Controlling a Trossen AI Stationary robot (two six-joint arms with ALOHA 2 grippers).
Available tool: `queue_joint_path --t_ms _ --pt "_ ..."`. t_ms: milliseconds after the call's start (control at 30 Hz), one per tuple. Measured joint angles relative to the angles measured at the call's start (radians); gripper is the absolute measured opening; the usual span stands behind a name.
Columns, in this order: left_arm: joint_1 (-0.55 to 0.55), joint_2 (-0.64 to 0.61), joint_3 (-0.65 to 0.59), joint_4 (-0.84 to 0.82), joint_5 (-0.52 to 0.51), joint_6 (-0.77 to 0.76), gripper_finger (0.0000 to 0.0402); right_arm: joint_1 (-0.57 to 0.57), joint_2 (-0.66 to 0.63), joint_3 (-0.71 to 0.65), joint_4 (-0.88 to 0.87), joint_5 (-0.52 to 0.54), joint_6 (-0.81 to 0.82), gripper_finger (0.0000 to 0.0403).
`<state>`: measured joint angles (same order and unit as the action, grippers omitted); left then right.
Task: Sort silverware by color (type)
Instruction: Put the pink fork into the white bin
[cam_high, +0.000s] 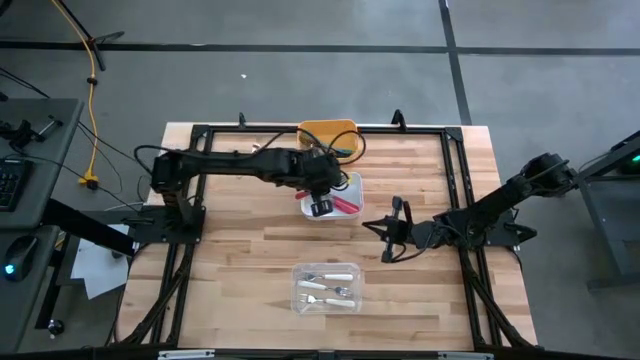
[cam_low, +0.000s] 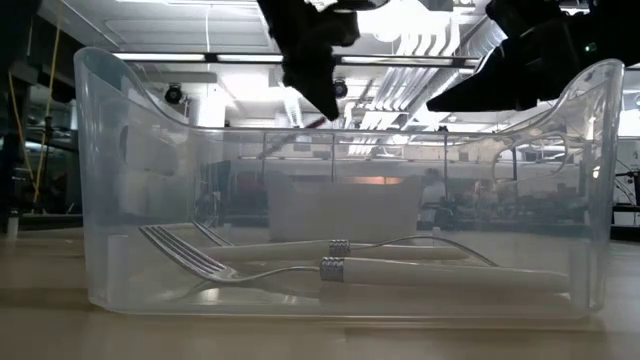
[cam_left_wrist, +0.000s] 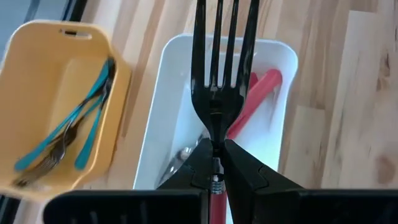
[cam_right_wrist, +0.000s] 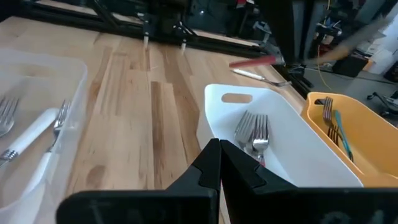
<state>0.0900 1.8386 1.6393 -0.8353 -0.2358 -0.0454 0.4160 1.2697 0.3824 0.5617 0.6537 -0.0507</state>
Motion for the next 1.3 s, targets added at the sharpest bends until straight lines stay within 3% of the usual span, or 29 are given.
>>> queue_joint_path --t_ms 533,1067,1300 --pt "0.062 0.131 0.006 0.198 0.12 0.081 0.0014 0.092 0.0 0.0 -0.021 0.129 -0.027 0.0" --pt "0.105 0.192 0.006 0.135 0.136 -0.026 0.0015 0.091 0.0 0.0 -0.035 0.13 -0.01 0.0" --pt "0.099 0.192 0.005 0.122 0.149 -0.039 0.0047 0.091 0.0 0.0 -0.039 0.13 -0.01 0.0"
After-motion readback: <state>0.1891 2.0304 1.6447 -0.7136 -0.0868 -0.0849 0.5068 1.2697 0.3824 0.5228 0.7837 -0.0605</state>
